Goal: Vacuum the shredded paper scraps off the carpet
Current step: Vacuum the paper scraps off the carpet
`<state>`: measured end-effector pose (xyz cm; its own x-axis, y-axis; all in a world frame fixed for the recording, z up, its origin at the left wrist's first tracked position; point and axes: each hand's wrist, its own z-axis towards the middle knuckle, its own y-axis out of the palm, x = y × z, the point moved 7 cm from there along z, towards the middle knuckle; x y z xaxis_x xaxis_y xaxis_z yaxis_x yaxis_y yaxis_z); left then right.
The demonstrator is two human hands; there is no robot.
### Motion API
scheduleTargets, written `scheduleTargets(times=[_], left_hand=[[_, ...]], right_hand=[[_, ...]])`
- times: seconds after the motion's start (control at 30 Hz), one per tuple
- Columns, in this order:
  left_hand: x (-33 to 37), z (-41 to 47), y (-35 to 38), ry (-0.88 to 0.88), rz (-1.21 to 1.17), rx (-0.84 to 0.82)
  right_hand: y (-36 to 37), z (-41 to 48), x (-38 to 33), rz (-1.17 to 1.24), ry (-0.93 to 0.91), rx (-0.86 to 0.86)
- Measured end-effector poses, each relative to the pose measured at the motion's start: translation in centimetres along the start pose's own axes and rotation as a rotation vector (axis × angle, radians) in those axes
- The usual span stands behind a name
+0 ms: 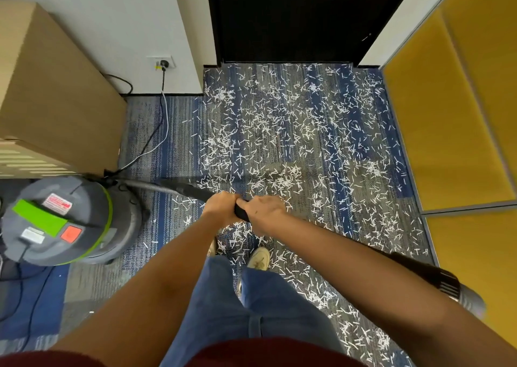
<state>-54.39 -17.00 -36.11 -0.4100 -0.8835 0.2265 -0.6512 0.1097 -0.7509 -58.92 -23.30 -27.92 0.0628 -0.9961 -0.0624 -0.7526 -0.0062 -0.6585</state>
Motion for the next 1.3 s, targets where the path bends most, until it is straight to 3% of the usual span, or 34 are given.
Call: scheduleTargets(times=[0.27, 0.7, 1.0, 1.3], left_hand=[[1.9, 1.1, -0.6, 0.040, -0.004, 0.040], [4.9, 5.7, -2.4, 0.095, 0.013, -0.054], [2.9, 6.6, -4.1, 0.143, 0.072, -0.009], [-2.4, 8.8, -9.3, 0.215, 0.054, 0.017]], right_hand=[[-0.1, -0.4, 2.0, 0.033, 0.057, 0.007], [-0.5, 0.8, 5.5, 0.242, 0.244, 0.007], [-1.7, 2.3, 4.6, 0.219, 0.254, 0.027], [-8.4, 6.1, 1.8, 0.230, 0.271, 0.041]])
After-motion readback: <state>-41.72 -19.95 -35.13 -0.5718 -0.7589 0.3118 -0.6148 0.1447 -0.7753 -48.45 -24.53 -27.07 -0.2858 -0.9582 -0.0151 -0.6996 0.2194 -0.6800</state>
